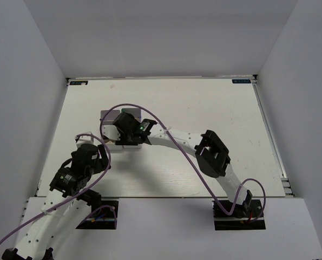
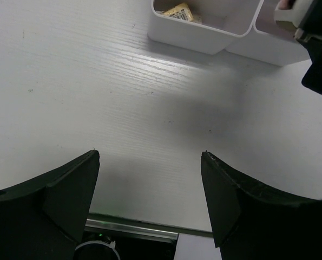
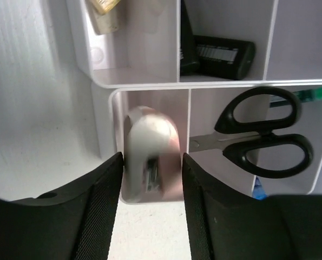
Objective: Sort the stationery into containers
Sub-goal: Place the stapler in the storage box, then reset both arms
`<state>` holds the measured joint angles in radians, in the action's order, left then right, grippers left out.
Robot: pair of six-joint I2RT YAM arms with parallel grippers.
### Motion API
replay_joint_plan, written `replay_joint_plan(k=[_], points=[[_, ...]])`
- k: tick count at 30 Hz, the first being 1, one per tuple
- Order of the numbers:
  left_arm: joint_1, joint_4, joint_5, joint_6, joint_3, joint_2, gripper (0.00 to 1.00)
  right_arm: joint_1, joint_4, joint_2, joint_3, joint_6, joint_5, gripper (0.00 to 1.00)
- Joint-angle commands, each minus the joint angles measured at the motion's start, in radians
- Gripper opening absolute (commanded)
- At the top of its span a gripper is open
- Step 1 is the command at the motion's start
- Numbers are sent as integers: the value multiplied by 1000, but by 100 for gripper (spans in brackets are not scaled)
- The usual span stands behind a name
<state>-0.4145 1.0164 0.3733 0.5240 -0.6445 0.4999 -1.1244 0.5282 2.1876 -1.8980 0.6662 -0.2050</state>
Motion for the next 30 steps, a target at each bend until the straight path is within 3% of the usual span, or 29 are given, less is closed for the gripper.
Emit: replay_joint_plan(k=[1, 9, 10, 11, 13, 15, 20, 22, 24, 25, 26, 27, 28, 29, 30], points=[[-1, 1, -8, 7, -14, -9, 86, -6, -36, -26, -55, -28, -24, 51], [0, 17, -7, 13, -35, -6, 84, -2, -10, -55, -85, -51, -27, 51], [-1, 24, -4, 13, -41, -6, 81, -6, -2, -60, -84, -59, -30, 42], [-1, 24, -4, 13, -49, -8, 75, -3, 3, -78, -82, -74, -30, 27], [0, 22, -4, 5, -61, -9, 35, 2, 13, -118, -59, -109, -45, 0], [0, 21, -4, -4, -69, -1, 0, 21, 13, -182, -21, -154, -76, 0], [-1, -7, -34, -41, -73, 41, 0, 139, 102, -268, 53, -292, -67, 0], [-1, -30, -53, -58, -67, 69, 35, 234, 142, -314, 82, -390, 4, 1], [0, -59, -82, -85, -53, 78, 68, 332, 159, -400, 143, -456, 65, 16], [0, -70, -124, -99, -50, 87, 91, 357, 136, -458, 204, -486, 94, 22], [0, -82, -141, -120, -41, 88, 97, 380, 127, -488, 241, -502, 107, 30], [0, -116, -152, -137, -37, 94, 100, 434, 115, -546, 348, -540, 102, 61], [-1, -131, -175, -151, -31, 97, 100, 448, 81, -602, 417, -550, 57, 84], [0, -140, -180, -160, -27, 103, 100, 456, 72, -630, 418, -551, -1, 85], [-1, -159, -183, -165, -26, 112, 100, 471, 59, -658, 527, -553, -35, 87]])
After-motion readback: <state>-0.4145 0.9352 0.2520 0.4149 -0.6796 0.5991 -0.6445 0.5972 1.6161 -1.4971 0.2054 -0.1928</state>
